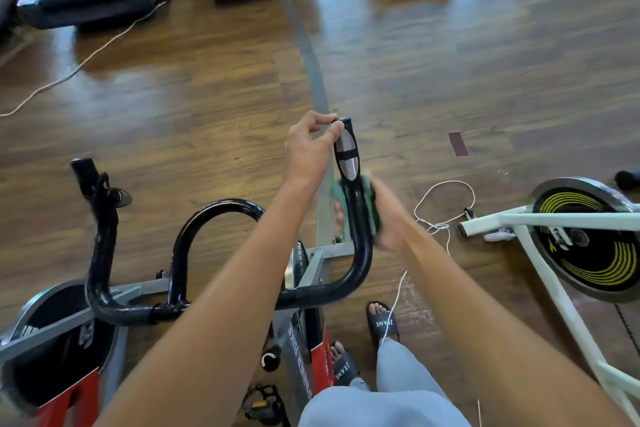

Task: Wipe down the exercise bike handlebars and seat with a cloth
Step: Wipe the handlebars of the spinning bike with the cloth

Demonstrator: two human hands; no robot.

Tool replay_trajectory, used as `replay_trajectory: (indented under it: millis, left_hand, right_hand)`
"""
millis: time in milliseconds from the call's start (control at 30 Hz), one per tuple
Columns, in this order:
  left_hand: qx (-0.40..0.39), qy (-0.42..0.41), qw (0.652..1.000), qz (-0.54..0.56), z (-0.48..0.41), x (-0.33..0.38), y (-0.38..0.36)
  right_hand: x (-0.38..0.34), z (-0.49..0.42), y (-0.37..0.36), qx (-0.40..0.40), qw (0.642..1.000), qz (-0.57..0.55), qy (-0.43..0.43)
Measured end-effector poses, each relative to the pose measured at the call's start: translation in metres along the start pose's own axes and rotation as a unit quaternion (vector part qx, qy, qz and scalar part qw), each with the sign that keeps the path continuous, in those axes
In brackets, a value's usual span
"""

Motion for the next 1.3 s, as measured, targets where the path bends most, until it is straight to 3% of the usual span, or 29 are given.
replay_trajectory:
  millis: [100,233,367,433,533,633,700,767,833,900,1000,1067,1200,1300]
  left_hand:
    - [-0.016,0.006,1.0,0.008,-0.003,-0.004,0.001]
    - [-0.024,0.017,1.0,0.005,-0.008,-0.001,0.002]
    - [-0.034,0.039,0.998,0.024,-0.007,0.001,0.004]
    - [-0.034,0.039,0.998,0.032,-0.006,0.0,0.003]
    - [-0.028,0.03,0.999,0.035,-0.004,-0.002,0.0]
    - [-0.02,0.02,0.999,0.03,-0.003,-0.003,-0.004]
    - [-0.021,0.013,0.999,0.024,-0.004,-0.003,-0.005]
    - [-0.025,0.009,0.999,0.027,-0.002,-0.003,-0.007]
    - [-0.022,0.004,0.999,0.034,-0.003,0.0,-0.008]
    - [-0.02,0.002,0.999,0.033,-0.002,0.001,-0.008]
    - [-0.021,0.004,0.999,0.026,-0.001,-0.001,-0.007]
    - [-0.015,0.006,0.999,0.031,-0.001,-0.001,-0.008]
    - [-0.001,0.0,1.0,0.031,0.003,-0.001,-0.011]
    - [-0.001,0.002,1.0,0.027,0.003,-0.001,-0.011]
  right_hand:
    - [0.038,0.007,0.011,-0.099,0.982,-0.121,-0.105]
    - [0.014,-0.004,-0.006,-0.054,0.99,-0.112,-0.061]
    - [0.028,0.028,-0.011,0.173,0.985,0.016,0.024]
    - [0.056,0.059,-0.018,0.297,0.948,0.091,0.069]
    - [0.088,0.085,-0.039,0.356,0.898,0.198,0.165]
    - [0.087,0.087,-0.045,0.355,0.917,0.075,0.168]
    - [0.082,0.078,-0.03,0.275,0.948,-0.146,0.069]
    - [0.088,0.072,-0.017,0.167,0.941,-0.294,-0.012]
    - [0.096,0.061,-0.017,0.085,0.939,-0.332,-0.025]
    - [0.1,0.052,-0.021,0.071,0.942,-0.326,-0.033]
    - [0.107,0.063,-0.027,0.106,0.936,-0.336,-0.022]
    - [0.122,0.078,-0.034,0.163,0.912,-0.376,0.014]
    - [0.138,0.083,-0.047,0.238,0.87,-0.43,-0.018]
    - [0.138,0.076,-0.052,0.174,0.887,-0.425,-0.039]
Point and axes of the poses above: each hand's wrist, its own z-axis away from the middle knuckle, its own y-axis out of the back of the hand, x = y × z, the point moved 1 cm from there along -z, towards the middle knuckle, and after that the axes turned 8 degrees about x, right-handed, at the moved point
